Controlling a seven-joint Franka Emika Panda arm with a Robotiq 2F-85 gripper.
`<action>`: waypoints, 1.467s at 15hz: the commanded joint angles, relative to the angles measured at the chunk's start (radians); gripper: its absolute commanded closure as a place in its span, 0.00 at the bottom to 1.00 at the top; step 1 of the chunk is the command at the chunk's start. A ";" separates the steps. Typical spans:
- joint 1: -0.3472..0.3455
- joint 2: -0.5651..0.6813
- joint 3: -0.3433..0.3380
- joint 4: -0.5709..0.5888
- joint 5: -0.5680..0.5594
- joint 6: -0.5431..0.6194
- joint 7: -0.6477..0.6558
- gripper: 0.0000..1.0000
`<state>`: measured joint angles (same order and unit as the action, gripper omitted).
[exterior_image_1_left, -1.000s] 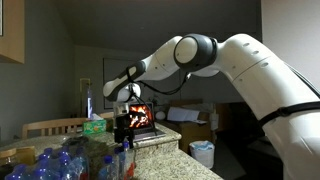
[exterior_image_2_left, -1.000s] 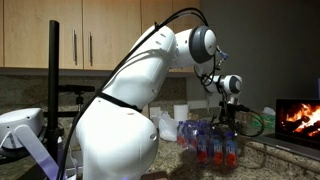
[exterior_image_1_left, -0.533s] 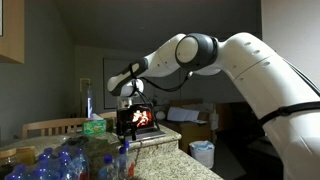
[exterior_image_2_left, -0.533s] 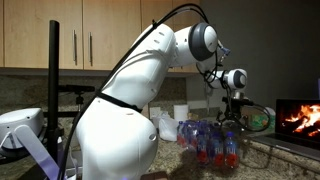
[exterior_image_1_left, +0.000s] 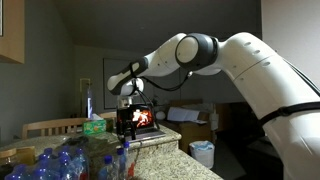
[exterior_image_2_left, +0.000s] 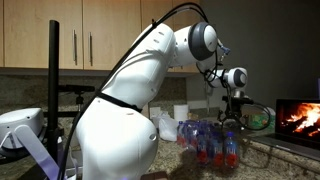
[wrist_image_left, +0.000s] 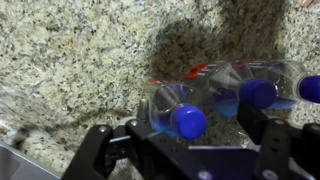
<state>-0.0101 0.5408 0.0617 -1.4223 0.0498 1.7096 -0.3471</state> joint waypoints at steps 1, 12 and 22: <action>-0.001 0.016 0.005 0.016 0.005 0.004 0.024 0.40; 0.002 0.053 0.005 0.055 0.008 0.000 0.055 0.87; -0.015 -0.061 -0.011 -0.076 0.027 0.111 0.137 0.91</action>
<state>-0.0138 0.5566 0.0551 -1.3960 0.0509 1.7654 -0.2567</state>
